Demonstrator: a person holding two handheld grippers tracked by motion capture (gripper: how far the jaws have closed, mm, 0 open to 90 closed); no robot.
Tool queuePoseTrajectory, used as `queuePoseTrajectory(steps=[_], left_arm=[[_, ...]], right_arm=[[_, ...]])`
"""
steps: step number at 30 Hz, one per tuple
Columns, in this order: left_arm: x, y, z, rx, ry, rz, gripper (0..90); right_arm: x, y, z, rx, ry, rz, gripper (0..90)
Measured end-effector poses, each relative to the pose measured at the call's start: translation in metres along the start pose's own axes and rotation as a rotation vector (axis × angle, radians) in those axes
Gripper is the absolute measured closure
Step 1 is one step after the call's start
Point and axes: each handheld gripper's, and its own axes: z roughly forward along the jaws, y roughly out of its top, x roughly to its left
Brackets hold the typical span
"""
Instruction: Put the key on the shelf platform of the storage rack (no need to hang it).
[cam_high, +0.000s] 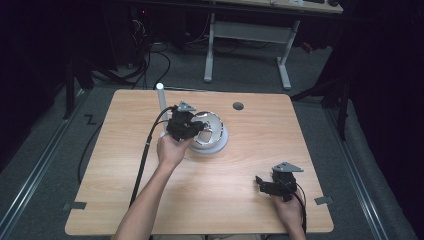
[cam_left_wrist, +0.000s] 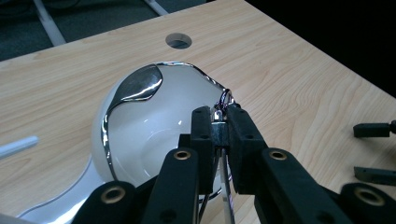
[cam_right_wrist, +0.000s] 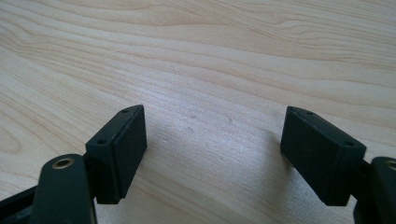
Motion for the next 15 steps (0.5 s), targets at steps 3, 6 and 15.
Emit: queuePoseTrajectory(steps=[3,6,15], left_arm=[[0.0,0.0,0.006,-0.007,0.002,-0.016,81.9],[0.002,-0.002,0.01,-0.016,0.006,-0.009,81.8],[0.003,-0.005,0.024,-0.039,0.026,-0.021,81.8]], right_arm=[[0.0,0.0,0.0,0.001,0.0,0.003,23.0],[0.0,0.0,0.0,0.001,0.0,0.003,23.0],[0.0,0.0,0.0,0.0,0.0,0.0,23.0]])
